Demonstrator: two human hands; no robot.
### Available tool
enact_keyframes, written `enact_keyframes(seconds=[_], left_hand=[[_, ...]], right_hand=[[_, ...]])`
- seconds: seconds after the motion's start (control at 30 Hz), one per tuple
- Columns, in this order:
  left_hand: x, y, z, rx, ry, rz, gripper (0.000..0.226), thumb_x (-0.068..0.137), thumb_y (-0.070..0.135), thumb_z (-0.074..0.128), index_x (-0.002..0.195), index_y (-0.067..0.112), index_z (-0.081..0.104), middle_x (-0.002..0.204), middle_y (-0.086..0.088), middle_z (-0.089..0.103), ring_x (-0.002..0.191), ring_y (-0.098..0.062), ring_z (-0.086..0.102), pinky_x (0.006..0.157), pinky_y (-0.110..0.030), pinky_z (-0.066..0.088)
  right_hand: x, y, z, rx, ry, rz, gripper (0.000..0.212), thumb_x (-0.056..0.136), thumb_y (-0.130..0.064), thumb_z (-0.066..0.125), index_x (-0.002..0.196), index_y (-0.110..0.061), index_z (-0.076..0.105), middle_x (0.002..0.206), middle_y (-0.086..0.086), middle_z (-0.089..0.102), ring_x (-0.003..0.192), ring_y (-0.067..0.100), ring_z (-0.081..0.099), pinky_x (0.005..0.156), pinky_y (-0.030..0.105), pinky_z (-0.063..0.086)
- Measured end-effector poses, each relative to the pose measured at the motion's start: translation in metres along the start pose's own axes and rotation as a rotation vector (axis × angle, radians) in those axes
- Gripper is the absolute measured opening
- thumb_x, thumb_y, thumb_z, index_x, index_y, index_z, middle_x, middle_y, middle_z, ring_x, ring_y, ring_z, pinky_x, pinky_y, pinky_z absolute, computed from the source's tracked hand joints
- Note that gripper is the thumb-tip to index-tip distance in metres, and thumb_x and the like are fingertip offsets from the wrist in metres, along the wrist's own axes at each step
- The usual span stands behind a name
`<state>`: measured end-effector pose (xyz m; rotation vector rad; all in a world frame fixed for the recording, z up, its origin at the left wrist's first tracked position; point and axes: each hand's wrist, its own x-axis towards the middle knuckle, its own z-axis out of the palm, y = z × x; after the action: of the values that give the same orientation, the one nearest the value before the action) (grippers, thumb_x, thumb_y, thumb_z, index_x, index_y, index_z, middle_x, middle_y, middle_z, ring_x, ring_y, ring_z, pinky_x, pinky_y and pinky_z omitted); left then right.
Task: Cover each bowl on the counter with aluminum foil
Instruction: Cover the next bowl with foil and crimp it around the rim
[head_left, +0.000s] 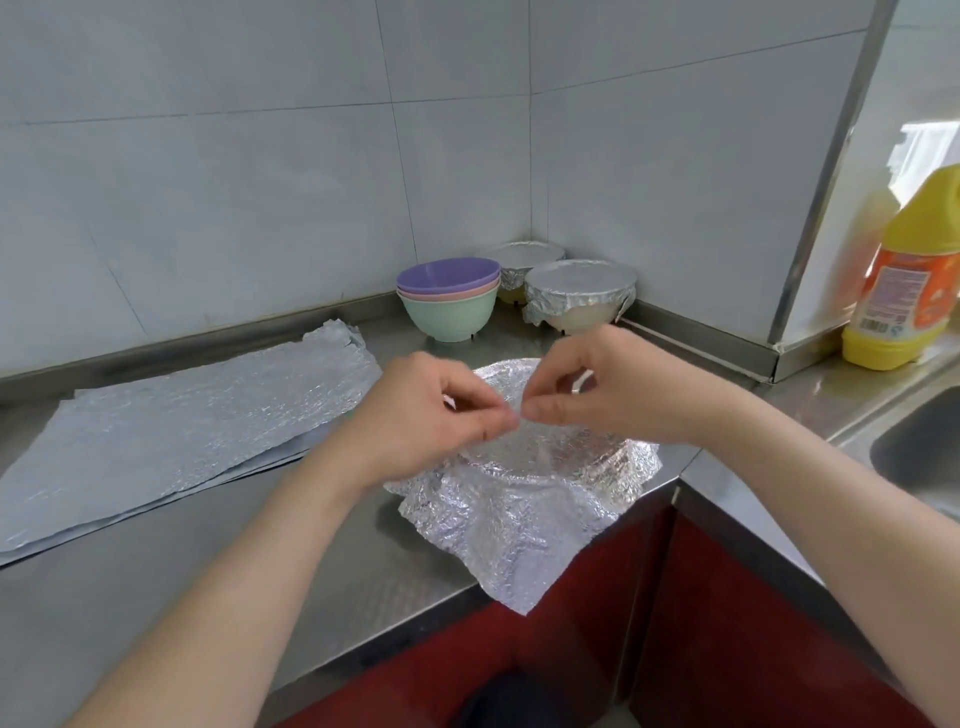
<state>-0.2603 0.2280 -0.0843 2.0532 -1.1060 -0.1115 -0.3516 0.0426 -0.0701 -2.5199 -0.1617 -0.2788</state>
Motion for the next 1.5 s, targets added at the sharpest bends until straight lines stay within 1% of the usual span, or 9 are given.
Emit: enact_keyframes(seconds=[0.07,0.17,0.53,0.67,0.87,1.03,1.23,1.37,1.5], left_hand=[[-0.021,0.0,0.008,0.026,-0.05,0.061,0.01,0.071,0.031,0.082,0.08,0.028,0.078,0.082,0.015,0.069,0.08,-0.006,0.064,0.075,-0.025,0.051],[-0.034,-0.009,0.022,0.086,0.05,0.167,0.013,0.07,0.034,0.082,0.081,0.028,0.079,0.087,0.016,0.065,0.087,-0.006,0.06,0.074,-0.014,0.044],[-0.03,-0.028,0.036,0.403,0.195,0.54,0.022,0.09,0.031,0.058,0.086,0.013,0.07,0.084,0.005,0.061,0.078,-0.014,0.055,0.072,-0.026,0.044],[-0.029,-0.03,0.039,0.437,0.216,0.562,0.018,0.093,0.022,0.054,0.086,0.01,0.066,0.086,0.003,0.059,0.079,-0.015,0.051,0.074,-0.019,0.039],[-0.026,-0.033,0.039,0.368,0.224,0.549,0.02,0.093,0.021,0.053,0.087,0.008,0.066,0.086,0.003,0.06,0.08,-0.016,0.053,0.073,-0.027,0.044],[-0.027,-0.041,0.031,0.298,0.214,0.493,0.015,0.088,0.022,0.06,0.088,0.01,0.07,0.088,0.007,0.061,0.085,-0.014,0.056,0.075,-0.032,0.047],[-0.031,-0.039,0.019,0.198,0.239,0.324,0.02,0.081,0.029,0.068,0.099,0.025,0.076,0.097,0.02,0.063,0.094,-0.004,0.058,0.084,-0.019,0.046],[-0.032,-0.022,0.034,0.126,0.27,0.284,0.02,0.077,0.043,0.075,0.092,0.03,0.077,0.091,0.019,0.065,0.094,-0.003,0.059,0.083,-0.014,0.043],[-0.029,-0.018,0.048,0.15,0.258,0.312,0.022,0.072,0.043,0.074,0.087,0.028,0.078,0.083,0.016,0.064,0.084,-0.003,0.058,0.074,-0.015,0.041]], right_hand=[[-0.016,-0.004,0.003,-0.006,-0.042,-0.018,0.013,0.079,-0.03,0.078,0.087,-0.02,0.076,0.084,-0.005,0.07,0.076,0.005,0.061,0.069,0.015,0.048],[-0.03,-0.003,0.012,-0.064,-0.024,-0.033,0.012,0.077,-0.03,0.08,0.085,-0.023,0.076,0.082,-0.009,0.066,0.078,0.003,0.059,0.069,0.013,0.044],[-0.043,-0.007,0.033,-0.378,0.068,-0.191,0.016,0.088,-0.034,0.067,0.101,-0.024,0.066,0.091,-0.01,0.056,0.088,0.011,0.052,0.079,0.033,0.044],[-0.044,-0.003,0.044,-0.497,0.18,-0.304,0.014,0.083,-0.025,0.073,0.091,-0.017,0.066,0.084,-0.001,0.061,0.078,0.024,0.059,0.066,0.031,0.043],[-0.034,0.005,0.06,-0.643,0.302,-0.353,0.026,0.067,-0.019,0.086,0.072,-0.017,0.06,0.067,-0.002,0.055,0.06,0.019,0.054,0.056,0.028,0.043],[-0.034,-0.001,0.063,-0.509,0.298,-0.327,0.013,0.078,-0.025,0.076,0.083,-0.017,0.067,0.073,-0.002,0.059,0.067,0.02,0.058,0.06,0.029,0.048],[-0.042,0.006,0.027,-0.156,0.198,-0.169,0.014,0.087,-0.034,0.07,0.097,-0.024,0.072,0.091,-0.011,0.062,0.087,0.004,0.058,0.079,0.024,0.046],[-0.045,0.015,0.023,-0.155,0.152,-0.148,0.019,0.081,-0.04,0.074,0.095,-0.027,0.074,0.093,-0.013,0.061,0.089,0.003,0.057,0.08,0.024,0.045],[-0.044,0.015,0.035,-0.294,0.18,-0.233,0.022,0.083,-0.045,0.069,0.092,-0.025,0.073,0.086,-0.011,0.059,0.082,0.01,0.056,0.074,0.037,0.049]])
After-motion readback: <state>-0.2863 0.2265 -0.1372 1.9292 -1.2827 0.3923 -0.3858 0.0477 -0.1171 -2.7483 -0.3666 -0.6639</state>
